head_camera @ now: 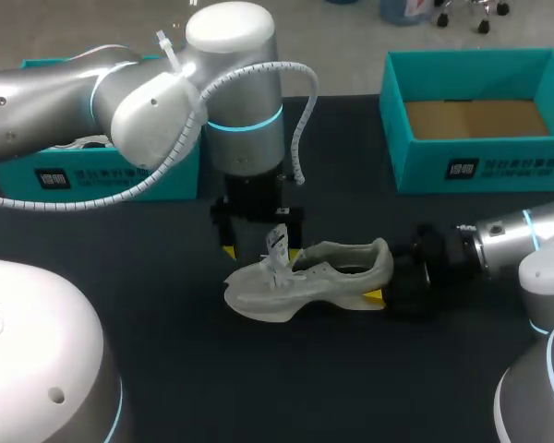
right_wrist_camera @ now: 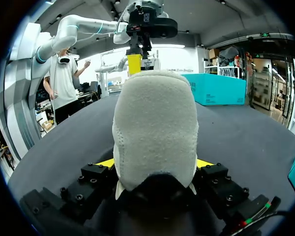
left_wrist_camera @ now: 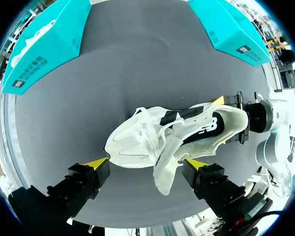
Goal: Take the shoe out of the shoebox, open the shoe tongue, remove and reinsert the insole, then place the shoe into the shoebox
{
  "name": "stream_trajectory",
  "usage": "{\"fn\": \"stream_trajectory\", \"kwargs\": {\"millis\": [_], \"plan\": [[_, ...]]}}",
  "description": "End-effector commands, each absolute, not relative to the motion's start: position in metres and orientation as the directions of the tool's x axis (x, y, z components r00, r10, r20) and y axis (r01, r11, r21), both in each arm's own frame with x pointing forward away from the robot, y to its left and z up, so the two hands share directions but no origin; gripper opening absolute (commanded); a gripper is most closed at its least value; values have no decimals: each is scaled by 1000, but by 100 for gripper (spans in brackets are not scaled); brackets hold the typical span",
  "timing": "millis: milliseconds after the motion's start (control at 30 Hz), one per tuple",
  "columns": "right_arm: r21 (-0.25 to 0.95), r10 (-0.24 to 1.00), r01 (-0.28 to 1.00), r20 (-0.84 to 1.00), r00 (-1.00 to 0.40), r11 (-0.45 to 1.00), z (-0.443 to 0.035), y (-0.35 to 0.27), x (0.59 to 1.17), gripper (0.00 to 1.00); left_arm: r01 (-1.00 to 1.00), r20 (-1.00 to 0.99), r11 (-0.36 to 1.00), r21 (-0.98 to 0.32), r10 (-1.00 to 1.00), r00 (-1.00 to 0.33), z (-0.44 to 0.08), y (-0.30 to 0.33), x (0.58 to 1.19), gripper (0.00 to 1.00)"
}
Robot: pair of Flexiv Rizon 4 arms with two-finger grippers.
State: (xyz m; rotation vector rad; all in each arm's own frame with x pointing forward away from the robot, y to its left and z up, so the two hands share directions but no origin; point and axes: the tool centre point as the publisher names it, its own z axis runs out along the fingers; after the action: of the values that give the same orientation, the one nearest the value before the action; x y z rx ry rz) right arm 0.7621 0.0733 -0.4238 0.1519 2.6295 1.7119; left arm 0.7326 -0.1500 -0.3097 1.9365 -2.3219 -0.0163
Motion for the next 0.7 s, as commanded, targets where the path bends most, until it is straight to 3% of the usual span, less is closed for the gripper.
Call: {"fn": "stream_trajectory", "kwargs": {"millis": [33, 133, 567, 700], "plan": [[912, 81, 81, 53, -995, 402, -429, 77, 763, 0, -568, 93, 815, 111, -578, -811, -297, -162, 742, 100], [912, 81, 81, 53, -995, 402, -429, 77, 763, 0, -249, -4, 968, -13, -249, -969, -282, -160, 731, 100], [912, 81, 81, 53, -995, 402, -429, 77, 763, 0, -306, -50, 952, 1, -306, -951, -279, -159, 735, 100], [912, 81, 81, 53, -995, 402, -429, 77, 763, 0, -215, -49, 976, -47, -217, -975, -264, -169, 742, 100]]}}
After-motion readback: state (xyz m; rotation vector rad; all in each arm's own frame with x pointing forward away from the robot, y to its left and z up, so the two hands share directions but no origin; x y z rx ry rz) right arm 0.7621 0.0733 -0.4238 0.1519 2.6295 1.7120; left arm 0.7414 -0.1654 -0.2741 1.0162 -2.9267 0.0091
